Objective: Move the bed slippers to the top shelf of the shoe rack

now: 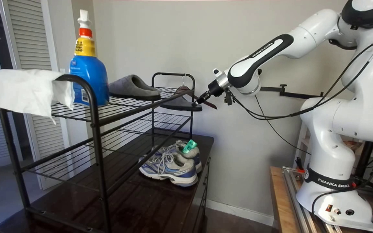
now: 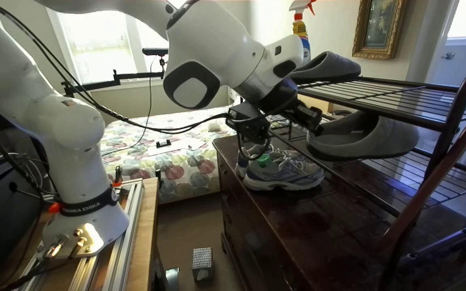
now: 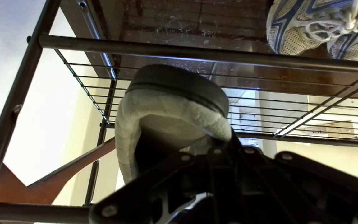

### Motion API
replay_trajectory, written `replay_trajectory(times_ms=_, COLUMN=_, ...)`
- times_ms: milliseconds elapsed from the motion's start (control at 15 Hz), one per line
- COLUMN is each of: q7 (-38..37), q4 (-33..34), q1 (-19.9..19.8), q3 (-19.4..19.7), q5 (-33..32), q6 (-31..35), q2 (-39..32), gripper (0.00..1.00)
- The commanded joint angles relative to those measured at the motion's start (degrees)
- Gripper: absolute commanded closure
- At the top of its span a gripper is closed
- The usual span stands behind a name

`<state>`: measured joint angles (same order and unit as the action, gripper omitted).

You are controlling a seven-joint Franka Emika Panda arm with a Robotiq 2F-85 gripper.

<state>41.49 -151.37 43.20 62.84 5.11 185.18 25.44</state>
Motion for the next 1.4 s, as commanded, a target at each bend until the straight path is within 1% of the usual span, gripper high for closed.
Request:
replay_trajectory(times_ms=0, q7=0.0, q4=-2.9, q1=-7.4, q3=-6.2, q5=-1.2, q6=-2.2, q2=2.8, gripper=0.99)
replay_trajectory(times_ms=133, q7=-0.5, q4=-4.0, q1=-12.4, q3=-10.4, q5=-1.4, q6=-4.6, q2=2.0, gripper=0.99)
replay_trajectory(times_ms=267, q7=-1.3, q4=-5.2, q1=-18.3, q3=-15.2, q5=-1.8, q6=-6.7, q2=0.2, gripper=0.99)
replay_trajectory(times_ms=400, q7=-1.5, q4=-7.3, q1=-23.9, q3=-19.6, q5=-2.4, q6=-7.0, q2=1.1, gripper=0.99)
replay_trajectory(times_ms=467, q7=-1.4, q4=-8.0, q1=-25.9, q3=-20.9, q5=-2.3, q6=-6.6, q2=1.8, gripper=0.99)
replay_trajectory(times_ms=533, q7=-0.2, q4=-6.4, q1=-21.6, q3=-17.8, q5=-0.5, q6=-6.4, q2=0.3, gripper=0.95)
replay_trajectory(times_ms=600, q7=-0.2, q4=-7.0, q1=-23.6, q3=-19.3, q5=-0.6, q6=-6.4, q2=0.4, gripper=0.95)
replay_trajectory(times_ms=667, q7=-0.2, q4=-7.2, q1=-24.6, q3=-19.9, q5=-0.6, q6=-6.4, q2=0.4, gripper=0.95)
replay_trajectory(times_ms=867, q7=-0.2, q4=-7.3, q1=-25.0, q3=-20.2, q5=-0.7, q6=-6.4, q2=0.4, gripper=0.95)
replay_trajectory(times_ms=933, q7=-0.2, q4=-7.3, q1=-25.0, q3=-20.2, q5=-0.7, q6=-6.4, q2=0.4, gripper=0.99)
replay_trajectory(times_ms=1000, q7=0.0, q4=-7.3, q1=-26.0, q3=-20.9, q5=-1.2, q6=-4.6, q2=-0.8, gripper=0.99)
replay_trajectory(times_ms=1200, q7=2.8, q4=-7.2, q1=-29.2, q3=-21.3, q5=-2.6, q6=-3.1, q2=-1.1, gripper=0.99)
replay_trajectory(times_ms=1333, q7=5.5, q4=-7.2, q1=-30.7, q3=-20.7, q5=-2.7, q6=-1.4, q2=-0.9, gripper=0.99)
